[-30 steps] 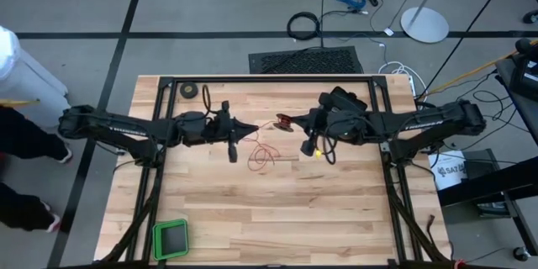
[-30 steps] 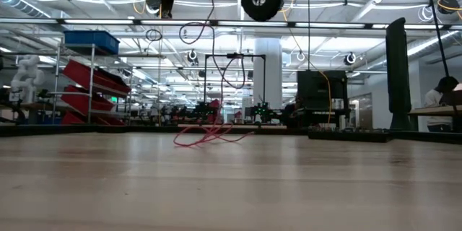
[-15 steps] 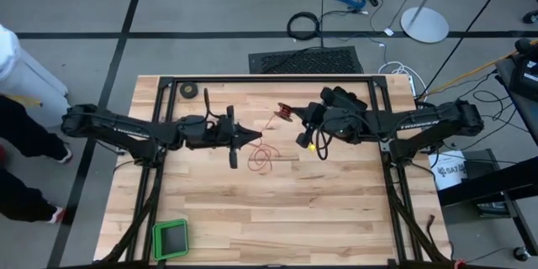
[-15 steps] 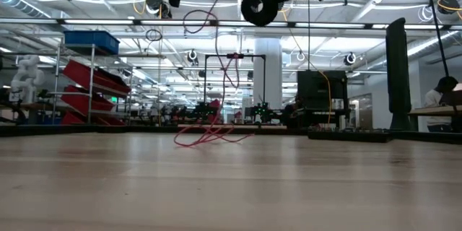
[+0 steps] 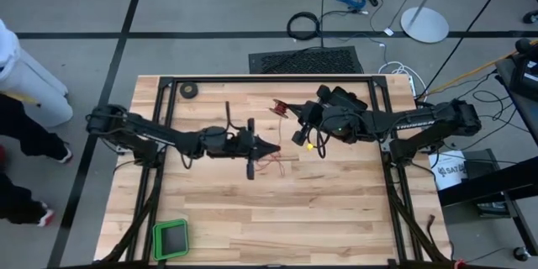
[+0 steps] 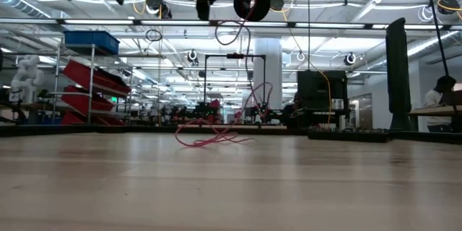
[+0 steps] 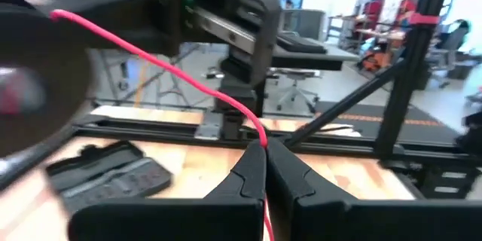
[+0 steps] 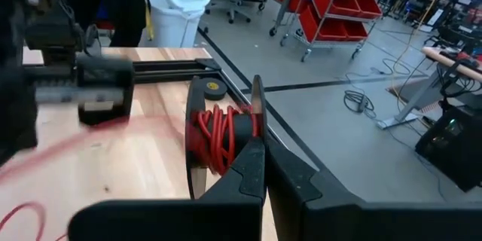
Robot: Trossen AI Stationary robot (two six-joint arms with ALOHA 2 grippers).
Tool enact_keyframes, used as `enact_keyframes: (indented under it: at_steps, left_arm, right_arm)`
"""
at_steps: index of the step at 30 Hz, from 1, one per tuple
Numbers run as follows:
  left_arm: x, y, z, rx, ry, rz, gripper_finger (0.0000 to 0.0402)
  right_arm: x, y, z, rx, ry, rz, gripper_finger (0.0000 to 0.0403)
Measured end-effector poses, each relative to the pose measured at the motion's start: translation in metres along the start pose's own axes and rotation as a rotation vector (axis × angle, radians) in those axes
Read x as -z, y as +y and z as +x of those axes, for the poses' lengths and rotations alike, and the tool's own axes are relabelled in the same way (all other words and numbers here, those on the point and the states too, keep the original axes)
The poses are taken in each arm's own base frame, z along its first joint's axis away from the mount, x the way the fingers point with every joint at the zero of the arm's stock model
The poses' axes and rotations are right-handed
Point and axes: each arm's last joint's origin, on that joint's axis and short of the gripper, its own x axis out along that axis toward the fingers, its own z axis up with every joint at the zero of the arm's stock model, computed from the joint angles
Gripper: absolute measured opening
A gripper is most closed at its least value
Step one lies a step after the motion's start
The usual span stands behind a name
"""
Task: Coil cords
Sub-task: Uncoil the red wire from the spool
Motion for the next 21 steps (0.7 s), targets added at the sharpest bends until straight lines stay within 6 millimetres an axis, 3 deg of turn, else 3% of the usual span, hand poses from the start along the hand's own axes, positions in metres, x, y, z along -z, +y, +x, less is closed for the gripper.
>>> enact_keyframes:
  at_steps: [8, 21]
  left_arm:
    - [0.018, -0.007, 0.024, 0.06, 0.053, 0.001, 0.0]
    - [0.039, 0.013, 0.023, -0.014, 0.254, 0.036, 0.0]
  right_arm:
    - [0.0, 0.0, 0.0, 0.0, 0.0, 0.0, 0.0]
    - [-0.01, -0.002, -0.018, -0.041, -0.051, 0.022, 0.0]
